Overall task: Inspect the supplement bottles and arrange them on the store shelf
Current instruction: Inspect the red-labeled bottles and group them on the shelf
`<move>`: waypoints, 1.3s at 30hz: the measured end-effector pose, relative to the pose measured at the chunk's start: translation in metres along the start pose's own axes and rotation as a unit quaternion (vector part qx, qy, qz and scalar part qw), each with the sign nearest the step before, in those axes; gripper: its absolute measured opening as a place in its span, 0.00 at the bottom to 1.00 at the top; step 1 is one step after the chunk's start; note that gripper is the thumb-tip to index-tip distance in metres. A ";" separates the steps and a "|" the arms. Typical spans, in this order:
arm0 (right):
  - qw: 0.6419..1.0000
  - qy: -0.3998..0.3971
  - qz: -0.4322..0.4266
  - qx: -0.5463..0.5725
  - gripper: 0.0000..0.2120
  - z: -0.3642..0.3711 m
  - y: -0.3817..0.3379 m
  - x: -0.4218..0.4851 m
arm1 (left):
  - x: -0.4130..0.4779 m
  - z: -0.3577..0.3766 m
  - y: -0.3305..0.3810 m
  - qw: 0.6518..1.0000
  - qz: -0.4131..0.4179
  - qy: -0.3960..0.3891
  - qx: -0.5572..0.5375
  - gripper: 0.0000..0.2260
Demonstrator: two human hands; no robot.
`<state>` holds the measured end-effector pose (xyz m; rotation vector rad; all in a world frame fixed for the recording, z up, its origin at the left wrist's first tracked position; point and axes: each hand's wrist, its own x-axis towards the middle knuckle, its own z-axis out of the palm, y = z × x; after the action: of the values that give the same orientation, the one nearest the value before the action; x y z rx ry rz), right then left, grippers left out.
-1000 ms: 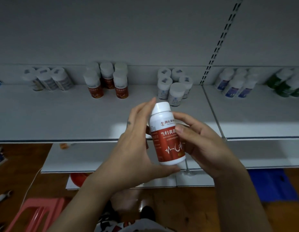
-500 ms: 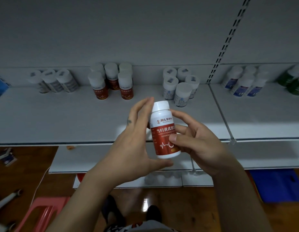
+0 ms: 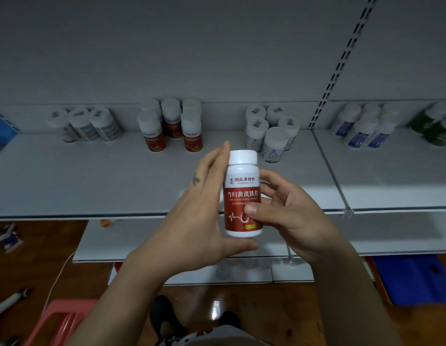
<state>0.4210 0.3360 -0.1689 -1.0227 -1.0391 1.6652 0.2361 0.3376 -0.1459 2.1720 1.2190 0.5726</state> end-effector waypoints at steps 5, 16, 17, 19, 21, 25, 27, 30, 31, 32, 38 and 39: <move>1.000 -0.007 -0.009 -0.011 0.30 0.005 -0.002 -0.003 | -0.005 -0.002 0.003 1.000 0.023 0.016 -0.004 0.62; 0.998 -0.023 0.023 0.061 0.31 0.000 -0.004 -0.010 | -0.012 0.001 0.006 0.994 0.033 0.092 -0.039 0.56; 0.996 -0.036 0.027 0.074 0.32 -0.001 -0.004 -0.011 | -0.013 0.001 0.007 0.994 0.031 0.099 -0.042 0.56; 0.992 -0.076 0.038 0.097 0.33 -0.004 -0.001 -0.012 | -0.015 0.002 0.008 0.992 0.025 0.108 -0.052 0.56; 0.983 -0.127 0.047 0.123 0.32 -0.005 0.002 -0.014 | -0.017 0.004 0.008 0.992 0.022 0.109 -0.059 0.56; 0.983 -0.121 0.043 0.132 0.35 -0.005 0.002 -0.013 | -0.020 0.007 0.006 0.995 0.002 0.087 -0.058 0.58; 0.989 -0.091 0.027 0.110 0.33 -0.005 0.004 -0.011 | -0.019 0.008 0.005 0.997 0.002 0.068 -0.041 0.60; 0.996 -0.066 0.014 0.052 0.27 -0.002 0.006 -0.011 | -0.016 0.009 0.005 0.999 0.017 0.044 -0.024 0.61; 0.998 -0.059 0.008 0.037 0.27 -0.001 0.007 -0.010 | -0.015 0.010 0.005 0.999 0.021 0.041 -0.025 0.61; 0.998 -0.055 0.003 0.027 0.27 0.000 0.007 -0.010 | -0.015 0.011 0.005 0.999 0.025 0.040 -0.024 0.61; 0.999 -0.046 0.011 -0.001 0.30 -0.001 0.006 -0.012 | -0.014 0.010 0.004 0.997 0.048 0.054 -0.003 0.60; 0.999 -0.042 0.015 -0.006 0.30 -0.001 0.006 -0.011 | -0.014 0.009 0.005 0.998 0.047 0.051 -0.004 0.59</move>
<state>0.4230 0.3239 -0.1727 -0.9881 -1.0945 1.7400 0.2377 0.3209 -0.1504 2.2269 1.1684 0.7353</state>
